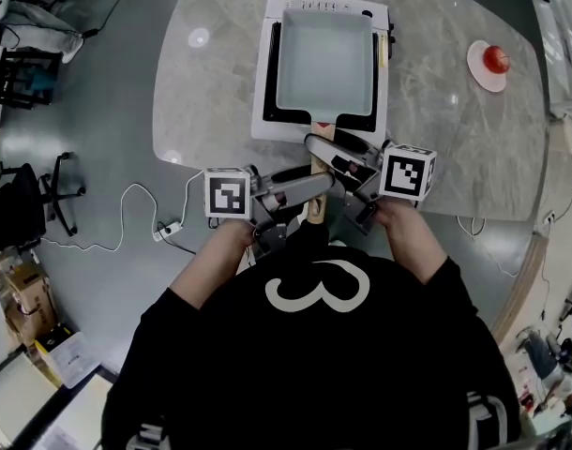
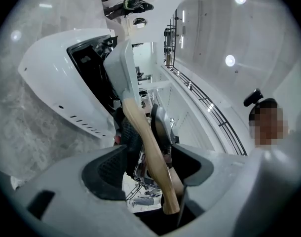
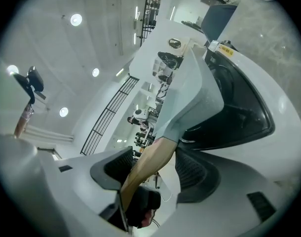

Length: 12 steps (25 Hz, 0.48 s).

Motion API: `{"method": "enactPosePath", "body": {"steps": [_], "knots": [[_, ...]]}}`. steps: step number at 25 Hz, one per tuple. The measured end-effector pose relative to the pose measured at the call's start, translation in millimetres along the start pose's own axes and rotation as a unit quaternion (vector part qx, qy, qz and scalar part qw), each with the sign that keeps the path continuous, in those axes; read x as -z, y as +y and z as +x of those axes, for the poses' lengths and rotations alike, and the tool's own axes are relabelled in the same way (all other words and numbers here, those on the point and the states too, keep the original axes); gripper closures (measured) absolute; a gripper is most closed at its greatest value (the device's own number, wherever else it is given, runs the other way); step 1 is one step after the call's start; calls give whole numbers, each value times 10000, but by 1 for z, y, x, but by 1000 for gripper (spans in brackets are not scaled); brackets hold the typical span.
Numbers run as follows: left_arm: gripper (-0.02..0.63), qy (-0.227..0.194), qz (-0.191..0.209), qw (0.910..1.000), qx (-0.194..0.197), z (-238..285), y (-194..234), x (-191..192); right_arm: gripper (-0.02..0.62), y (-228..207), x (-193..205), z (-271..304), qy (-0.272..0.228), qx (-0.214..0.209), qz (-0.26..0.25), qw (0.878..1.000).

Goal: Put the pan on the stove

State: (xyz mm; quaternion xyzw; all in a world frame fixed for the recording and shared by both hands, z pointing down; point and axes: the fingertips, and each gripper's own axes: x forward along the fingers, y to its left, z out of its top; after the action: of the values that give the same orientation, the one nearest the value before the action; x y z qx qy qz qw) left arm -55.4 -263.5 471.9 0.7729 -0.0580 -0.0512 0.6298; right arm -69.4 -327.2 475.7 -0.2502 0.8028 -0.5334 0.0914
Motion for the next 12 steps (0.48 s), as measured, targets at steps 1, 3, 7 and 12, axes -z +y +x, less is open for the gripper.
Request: {"method": "enactPosePath", "body": {"steps": [1, 3, 7, 12], "knots": [[330, -70, 3, 10000, -28, -2, 0, 0, 362, -1, 1, -3, 13, 62, -24, 10000], [330, -242, -47, 9997, -70, -5, 0, -1, 362, 0, 2, -9, 8, 126, -93, 9999], [328, -491, 42, 9986, -205, -17, -2, 2, 359, 7, 5, -18, -32, 106, -301, 9995], [330, -766, 626, 9925, -716, -42, -1, 1, 360, 13, 5, -36, -140, 224, -549, 9981]]}}
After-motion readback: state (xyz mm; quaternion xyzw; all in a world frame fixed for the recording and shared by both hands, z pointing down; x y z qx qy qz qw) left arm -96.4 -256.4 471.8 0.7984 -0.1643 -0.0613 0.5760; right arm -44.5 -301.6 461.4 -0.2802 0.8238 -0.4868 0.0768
